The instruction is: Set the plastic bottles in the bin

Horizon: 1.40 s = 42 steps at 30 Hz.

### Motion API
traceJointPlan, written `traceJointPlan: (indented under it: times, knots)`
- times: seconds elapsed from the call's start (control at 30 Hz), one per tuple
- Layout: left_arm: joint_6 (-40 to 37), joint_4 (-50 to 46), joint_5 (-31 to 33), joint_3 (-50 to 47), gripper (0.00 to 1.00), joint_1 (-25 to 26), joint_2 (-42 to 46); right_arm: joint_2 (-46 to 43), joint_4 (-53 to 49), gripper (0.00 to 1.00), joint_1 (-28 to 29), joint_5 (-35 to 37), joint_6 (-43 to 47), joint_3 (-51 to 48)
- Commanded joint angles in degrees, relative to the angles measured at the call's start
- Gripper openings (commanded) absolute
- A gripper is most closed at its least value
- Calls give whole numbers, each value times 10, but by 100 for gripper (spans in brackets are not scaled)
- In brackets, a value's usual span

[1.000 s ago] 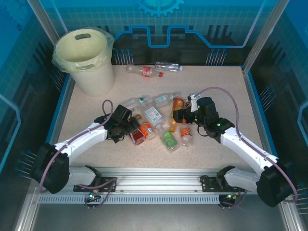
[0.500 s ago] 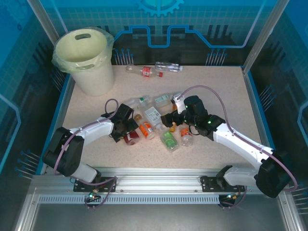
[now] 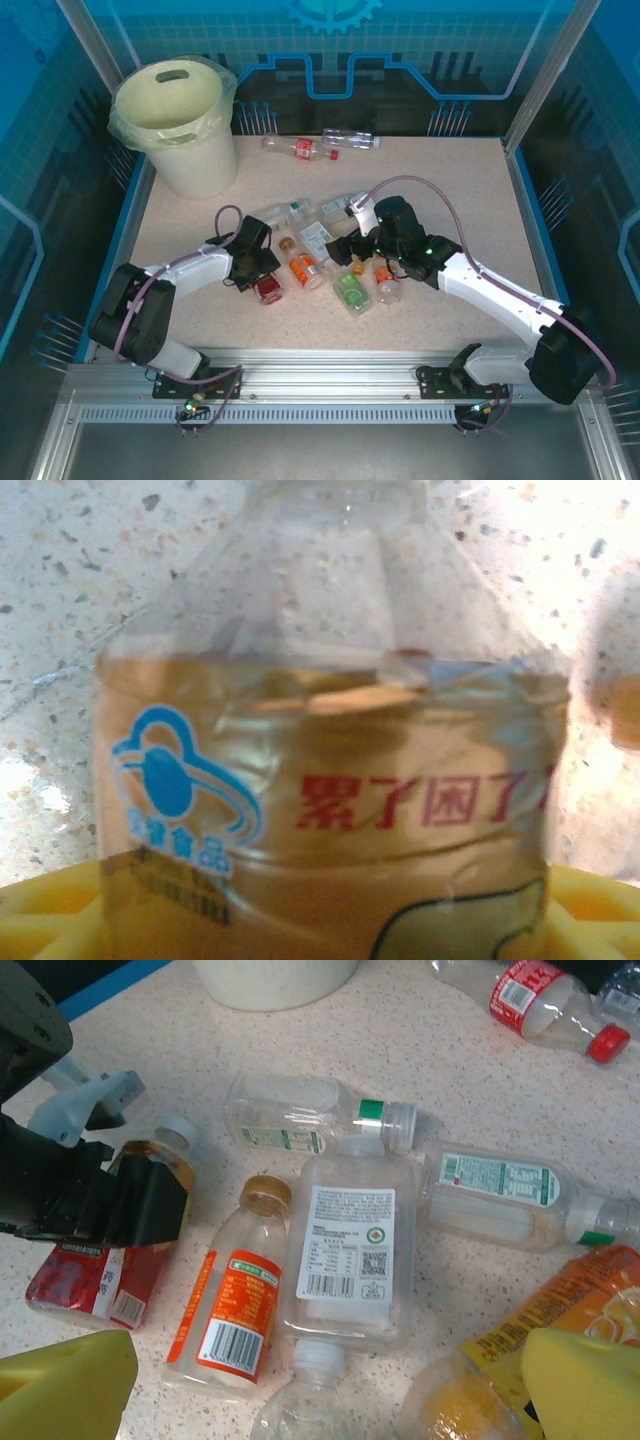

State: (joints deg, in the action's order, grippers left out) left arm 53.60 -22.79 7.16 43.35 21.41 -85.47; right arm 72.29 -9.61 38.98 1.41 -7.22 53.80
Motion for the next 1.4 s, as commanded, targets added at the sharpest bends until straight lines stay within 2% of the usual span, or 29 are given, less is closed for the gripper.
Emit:
traceJointPlan:
  times: [0.0, 0.2, 0.4, 0.57, 0.77, 0.97, 1.13, 1.37]
  knots:
    - [-19, 4, -5, -14, 64, -2, 40, 3, 14, 100, 9, -4, 2, 16]
    - [-54, 8, 10, -10, 54, -3, 105, 1, 42, 100, 15, -1, -12, 12]
    - [-55, 48, 27, 1, 53, -3, 168, -21, 82, 100, 24, -8, -61, -15]
    - [-91, 60, 52, 50, 52, -2, 190, -38, 102, 100, 29, 6, -85, -27]
    - [-150, 87, 94, 144, 51, -4, 172, -49, 148, 100, 29, 48, -113, -59]
    - [-182, 132, 135, 233, 51, -13, 127, -35, 129, 100, 29, 55, -102, -37]
    - [-205, 179, 146, 294, 51, -47, 93, -23, 137, 100, 29, 49, -98, -9]
    - [-220, 228, 172, 384, 51, -121, 54, -10, 136, 100, 29, 43, -98, 12]
